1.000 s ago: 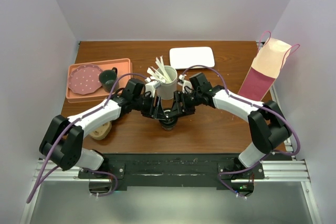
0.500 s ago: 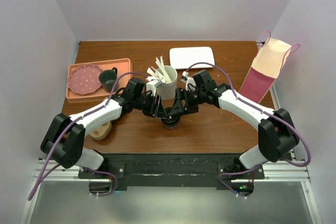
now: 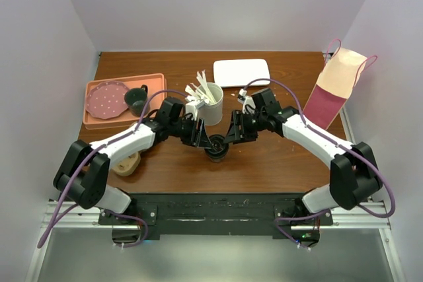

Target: Pack the takeout coffee

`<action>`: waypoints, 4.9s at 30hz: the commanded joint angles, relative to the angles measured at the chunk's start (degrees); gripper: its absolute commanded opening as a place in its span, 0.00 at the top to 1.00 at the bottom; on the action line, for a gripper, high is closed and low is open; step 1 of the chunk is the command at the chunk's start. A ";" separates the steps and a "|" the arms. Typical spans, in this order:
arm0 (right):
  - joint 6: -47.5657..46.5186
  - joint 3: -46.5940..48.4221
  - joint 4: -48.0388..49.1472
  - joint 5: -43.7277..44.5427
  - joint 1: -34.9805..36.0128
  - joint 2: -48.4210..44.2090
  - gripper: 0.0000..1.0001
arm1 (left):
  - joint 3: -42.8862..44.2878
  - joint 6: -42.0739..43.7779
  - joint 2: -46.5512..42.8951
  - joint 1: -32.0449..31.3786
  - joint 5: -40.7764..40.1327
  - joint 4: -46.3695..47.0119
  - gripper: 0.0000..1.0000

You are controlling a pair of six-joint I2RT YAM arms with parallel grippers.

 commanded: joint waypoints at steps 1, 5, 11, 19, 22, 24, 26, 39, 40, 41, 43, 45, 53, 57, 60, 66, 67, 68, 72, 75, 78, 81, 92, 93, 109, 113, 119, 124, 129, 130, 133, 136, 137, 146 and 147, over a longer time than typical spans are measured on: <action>-0.22 1.91 1.36 2.61 -0.54 1.81 0.49 | -0.49 3.13 3.09 -0.22 -5.21 -5.64 0.51; 1.63 2.27 2.77 4.28 -0.80 1.37 0.55 | 0.39 3.48 3.88 -0.22 -5.21 -6.08 0.51; 3.21 0.51 5.14 4.64 -0.89 0.49 0.58 | 1.36 3.92 4.50 -0.22 -5.65 -7.31 0.51; 4.71 0.42 5.85 5.86 -0.98 -2.93 0.55 | 1.36 3.75 4.23 -0.31 -5.91 -8.11 0.51; 4.62 -0.28 5.94 6.66 -0.89 -3.38 0.55 | 1.01 3.22 4.06 -0.22 -5.74 -7.58 0.51; 4.27 -0.63 5.85 6.84 -0.98 -2.59 0.55 | 0.74 3.22 4.06 -0.31 -5.74 -7.40 0.51; 4.09 -1.07 6.37 6.48 -0.98 -2.06 0.56 | 0.74 3.13 4.06 -0.31 -5.73 -7.31 0.51; 4.18 -5.90 11.47 5.69 -0.98 2.16 0.61 | -0.57 2.87 4.41 -0.31 -6.09 -6.52 0.51; 4.18 -7.04 11.65 5.95 -0.89 2.34 0.62 | -0.66 2.78 4.50 -0.31 -6.26 -6.44 0.51; 4.27 -7.57 11.91 6.30 -0.89 2.69 0.62 | -0.92 2.70 4.41 -0.22 -6.35 -6.35 0.51; 4.09 -8.89 12.61 6.48 -0.89 3.04 0.65 | -1.28 2.43 4.50 -0.22 -6.70 -6.44 0.52; 3.92 -9.51 12.79 7.09 -0.98 3.57 0.66 | -2.07 1.82 4.50 -0.31 -7.05 -6.08 0.52; 2.86 -13.20 13.49 9.91 -0.98 4.89 0.68 | -4.44 -0.03 3.53 -0.22 -10.12 -7.57 0.53; 2.69 -14.95 15.07 11.05 -0.89 4.98 0.69 | -5.06 -0.38 3.53 -0.39 -13.37 -10.21 0.54; 2.86 -13.65 15.17 9.65 -0.89 3.84 0.68 | -5.50 -1.34 1.69 -0.31 -13.82 -11.09 0.54; 4.44 -6.97 8.84 9.38 -0.98 -1.79 0.60 | -5.58 -3.54 0.98 -0.31 -13.47 -11.53 0.53; 4.27 -6.70 8.05 9.56 -0.89 -3.10 0.59 | -5.41 -3.81 1.07 -0.39 -13.38 -11.45 0.53; 4.09 -6.52 7.00 9.56 -0.89 -3.72 0.57 | -5.23 -3.98 1.42 -0.39 -13.29 -11.44 0.53; 3.92 -7.22 5.58 8.51 -0.98 -6.79 0.52 | -4.88 -4.60 2.04 -0.39 -13.21 -11.53 0.53; 3.92 -8.54 6.11 6.93 -0.98 -9.34 0.46 | -4.79 -4.43 2.12 -0.39 -13.38 -11.79 0.53; 4.79 -10.29 8.65 5.08 -0.89 -11.98 0.42 | -4.27 -4.42 2.56 -0.31 -13.29 -11.88 0.54; 7.60 -12.84 13.57 1.13 -0.80 -12.52 0.40 | -3.92 -4.60 2.83 -0.39 -13.21 -12.06 0.54; 14.11 -18.04 24.64 -2.92 0.51 -9.70 0.38 | -4.00 -6.27 2.65 -0.74 -13.73 -12.24 0.54; 14.63 -18.04 25.35 -3.09 0.69 -9.44 0.38 | -4.18 -6.36 2.56 -0.83 -13.82 -12.24 0.54; 14.82 -18.74 28.00 4.02 3.24 -3.20 0.50 | -5.23 -7.15 2.39 -1.10 -14.44 -11.62 0.54; 12.10 -19.26 26.77 4.28 3.33 -1.27 0.54 | -6.11 -7.24 2.56 -1.01 -14.35 -11.27 0.54; 7.88 -19.79 25.27 3.59 3.24 2.16 0.55 | -6.46 -7.41 1.95 -1.10 -14.61 -11.27 0.55; 2.53 -15.85 21.41 0.33 3.24 4.09 0.55 | -4.36 -6.10 0.89 -1.01 -13.91 -12.23 0.49; -1.44 -9.43 14.38 -1.16 3.24 7.43 0.55 | -1.28 -4.43 1.51 -0.57 -14.00 -13.73 0.46; -2.75 -7.68 12.02 -1.25 3.33 8.22 0.55 | -1.02 -3.99 1.68 -0.40 -14.00 -13.82 0.45; -4.16 -5.74 9.63 -1.51 3.33 10.51 0.56 | -0.40 -3.20 1.60 0.75 -13.65 -13.91 0.44; -4.34 -5.29 9.10 -2.22 3.24 11.56 0.57 | -0.05 -1.79 1.25 2.24 -12.77 -13.90 0.42; -4.43 -5.20 9.10 -2.48 3.24 11.65 0.57 | 0.21 -1.35 1.16 2.59 -12.50 -13.91 0.41; -5.05 -4.06 7.69 -2.66 3.33 11.92 0.57 | 0.22 1.90 -0.60 5.49 -1.87 -9.61 0.34; -5.13 -3.89 7.61 -2.83 3.33 11.92 0.57 | 0.13 1.73 -0.69 5.58 -1.35 -9.16 0.34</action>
